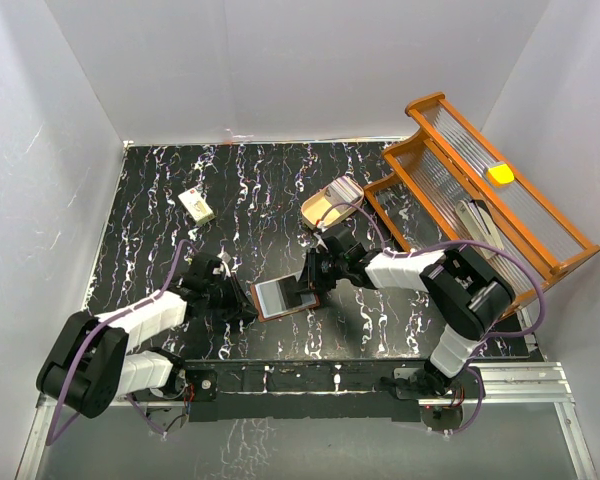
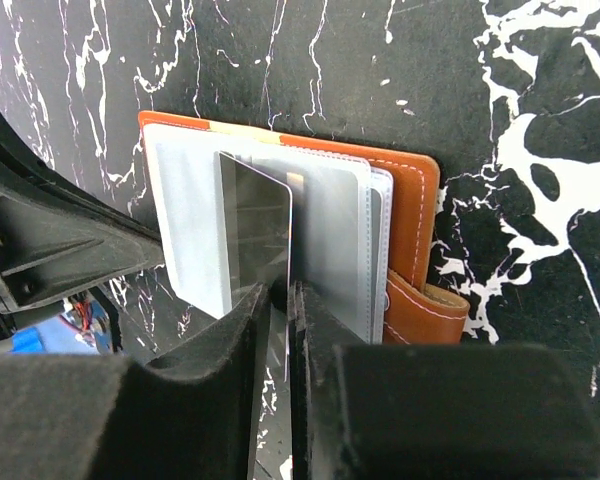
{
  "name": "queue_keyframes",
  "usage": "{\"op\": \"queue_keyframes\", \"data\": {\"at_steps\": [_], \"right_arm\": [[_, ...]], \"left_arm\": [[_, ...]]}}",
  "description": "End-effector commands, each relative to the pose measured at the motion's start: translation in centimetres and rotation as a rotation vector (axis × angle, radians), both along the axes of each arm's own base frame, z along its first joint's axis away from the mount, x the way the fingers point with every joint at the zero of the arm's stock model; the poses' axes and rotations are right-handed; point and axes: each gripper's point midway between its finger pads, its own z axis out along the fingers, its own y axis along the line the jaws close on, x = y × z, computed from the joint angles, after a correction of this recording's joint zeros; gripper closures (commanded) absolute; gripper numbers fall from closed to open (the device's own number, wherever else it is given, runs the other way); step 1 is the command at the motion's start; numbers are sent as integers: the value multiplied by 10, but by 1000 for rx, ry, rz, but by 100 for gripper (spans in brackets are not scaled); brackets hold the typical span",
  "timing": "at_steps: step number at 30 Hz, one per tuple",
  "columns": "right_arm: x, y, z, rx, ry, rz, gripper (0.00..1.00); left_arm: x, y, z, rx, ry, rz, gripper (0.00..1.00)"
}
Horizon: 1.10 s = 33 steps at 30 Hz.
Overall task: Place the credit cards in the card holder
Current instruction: Insert the credit card into the card holder.
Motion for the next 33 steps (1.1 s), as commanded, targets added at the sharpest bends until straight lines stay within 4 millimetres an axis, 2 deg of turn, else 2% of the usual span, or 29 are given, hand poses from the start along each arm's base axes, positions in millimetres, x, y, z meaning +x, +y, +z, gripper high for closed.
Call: {"op": "queue_keyframes", "data": {"at_steps": [1, 6, 11, 16, 21, 28, 33], "right_arm": [[6, 9, 7, -1, -52, 45, 88], [1, 18, 7, -14, -61, 92, 89], [-6, 32, 12, -16, -78, 124, 81], [0, 27, 20, -67, -111, 102, 71], [7, 19, 28, -108, -145, 74, 66], [6, 28, 23, -93, -129, 92, 62], [5, 38, 23, -75, -130, 114, 63]], "left_arm": [[3, 9, -6, 69, 1, 5, 94], [4, 8, -8, 69, 10, 5, 94], [5, 8, -6, 71, 7, 5, 94], [5, 8, -5, 69, 0, 14, 94], [5, 7, -5, 66, 7, 7, 94], [8, 5, -5, 56, 0, 12, 94], [10, 3, -5, 52, -1, 7, 94]]}}
